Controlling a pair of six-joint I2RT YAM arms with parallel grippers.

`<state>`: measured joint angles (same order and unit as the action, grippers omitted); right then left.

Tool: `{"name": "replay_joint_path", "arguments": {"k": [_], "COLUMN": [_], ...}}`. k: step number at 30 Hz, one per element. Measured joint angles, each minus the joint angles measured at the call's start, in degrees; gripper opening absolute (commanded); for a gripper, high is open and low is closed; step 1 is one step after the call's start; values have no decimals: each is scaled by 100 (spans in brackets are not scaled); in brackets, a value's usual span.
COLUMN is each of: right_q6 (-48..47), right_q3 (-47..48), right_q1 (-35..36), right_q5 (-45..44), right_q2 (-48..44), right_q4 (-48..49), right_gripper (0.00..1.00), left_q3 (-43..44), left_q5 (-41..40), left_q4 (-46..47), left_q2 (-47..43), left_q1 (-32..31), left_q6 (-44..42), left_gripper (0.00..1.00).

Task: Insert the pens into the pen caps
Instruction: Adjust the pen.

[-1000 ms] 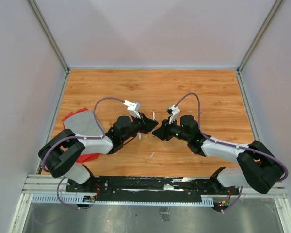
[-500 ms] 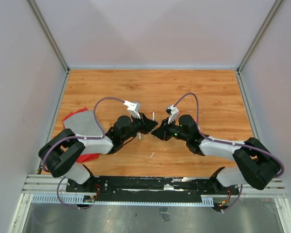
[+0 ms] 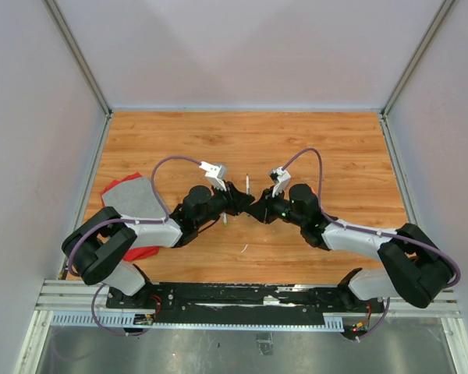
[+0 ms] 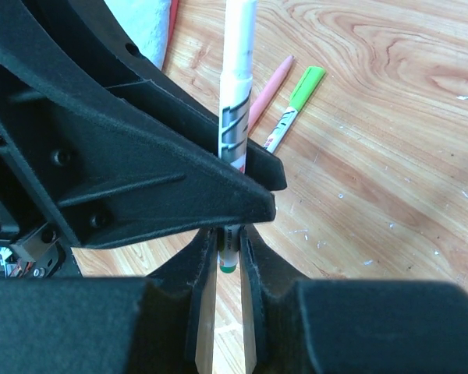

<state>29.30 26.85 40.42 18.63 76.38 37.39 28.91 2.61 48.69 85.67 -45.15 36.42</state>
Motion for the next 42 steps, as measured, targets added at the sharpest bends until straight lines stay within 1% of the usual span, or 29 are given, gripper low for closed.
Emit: {"name": "replay_joint_path", "arguments": {"k": [3,4,8,11,12,16,19,26,34,38,42], "right_q6": [0,2,-17,-96,-142,-363,-509,-778,-809,-619,-297], "right_q3": [0,0,0,0,4,105,203,621,927,990,1025], "right_q1": [0,0,0,0,0,0,0,0,-59,-289,-673], "right_q5": [-35,-44,-96,-133,-160,-273,-573,-1539,-2579,-2927,-3178], "right_q2": [-4,-13,-127,-269,-334,-592,-901,-1484,-1805,-1840,-1902], "right_q4": [0,-7,-136,-278,-358,-866,-1499,-3082,-4330,-4793,-5228], "right_gripper": [12,14,24,36,39,49,56,63,71,73,75], "left_q3": [0,0,2,2,2,33,133,229,310,330,334], "left_q5": [9,11,24,26,26,-35,-122,-284,-363,-363,-363], "left_q4": [-4,7,42,0,-26,-210,-396,-621,-839,-855,-857], "left_q2": [0,0,0,0,0,0,0,0,0,0,0], "left_q1": [2,0,0,0,0,0,0,0,0,0,0], "left_q6": [-7,-11,-11,-42,-52,-133,-175,-234,-284,-297,-302], "left_gripper": [2,1,0,1,1,1,0,1,0,1,0]}}
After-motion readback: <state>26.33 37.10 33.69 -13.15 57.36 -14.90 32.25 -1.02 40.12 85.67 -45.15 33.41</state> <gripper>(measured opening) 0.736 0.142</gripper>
